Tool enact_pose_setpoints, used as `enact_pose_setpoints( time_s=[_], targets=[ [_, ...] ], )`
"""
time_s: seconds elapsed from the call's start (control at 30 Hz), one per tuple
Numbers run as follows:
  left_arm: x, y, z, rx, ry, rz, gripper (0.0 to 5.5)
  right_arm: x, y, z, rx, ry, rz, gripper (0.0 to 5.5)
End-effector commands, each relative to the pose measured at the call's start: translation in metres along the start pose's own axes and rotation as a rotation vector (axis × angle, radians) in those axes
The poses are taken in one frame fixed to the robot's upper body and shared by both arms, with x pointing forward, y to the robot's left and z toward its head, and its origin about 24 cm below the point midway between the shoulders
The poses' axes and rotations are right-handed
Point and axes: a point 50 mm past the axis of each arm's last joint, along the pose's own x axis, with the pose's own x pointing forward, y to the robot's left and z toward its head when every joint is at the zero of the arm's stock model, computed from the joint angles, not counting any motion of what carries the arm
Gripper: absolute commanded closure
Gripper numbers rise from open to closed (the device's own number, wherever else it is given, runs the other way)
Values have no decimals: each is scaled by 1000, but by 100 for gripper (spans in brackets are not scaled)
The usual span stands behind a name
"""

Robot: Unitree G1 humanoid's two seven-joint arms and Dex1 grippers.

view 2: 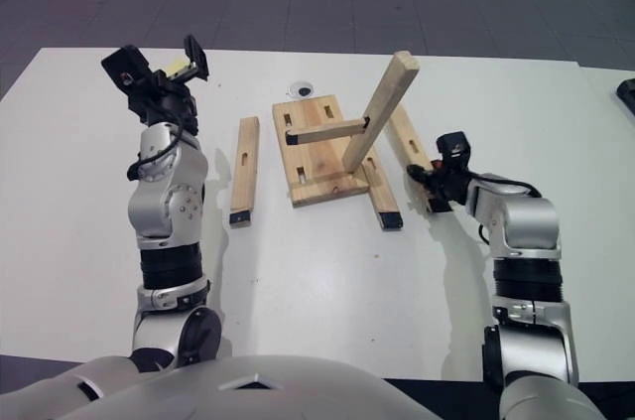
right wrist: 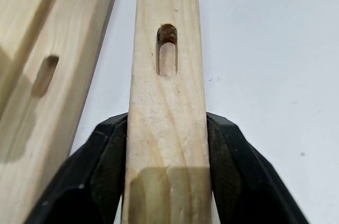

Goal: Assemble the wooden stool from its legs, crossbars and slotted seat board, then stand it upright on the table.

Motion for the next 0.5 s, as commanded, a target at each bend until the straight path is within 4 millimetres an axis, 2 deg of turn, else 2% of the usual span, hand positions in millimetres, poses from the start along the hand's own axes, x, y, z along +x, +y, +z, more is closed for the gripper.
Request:
enact_pose_setpoints(
  time_s=[0.03,0.1,0.17,0.2,0.23,0.33,0.4,0.5],
  targets=[
    [4,19,-3,-46,42,68,10,-22,-13,56,-16,-328,-87,346],
    [6,36,7,-105,16,97,10,-42,-4,94,-79,-542,-61,346],
    [9,47,32,-179,-68,36,10,-69,14,137,-126,-782,26,346],
    [9,41,51,-239,-127,-80,10,-84,25,155,-155,-888,79,346],
    [4,26,71,-299,-183,-278,10,-97,35,166,-182,-969,140,346],
    [-28,-21,121,-466,-284,-849,10,-125,62,181,-252,-1112,291,346],
    [-36,-40,138,-537,-277,-1018,10,-133,77,183,-307,-1149,347,346],
    [-34,-70,143,-516,-191,-1132,10,-134,99,182,-348,-1178,406,346]
  ],
)
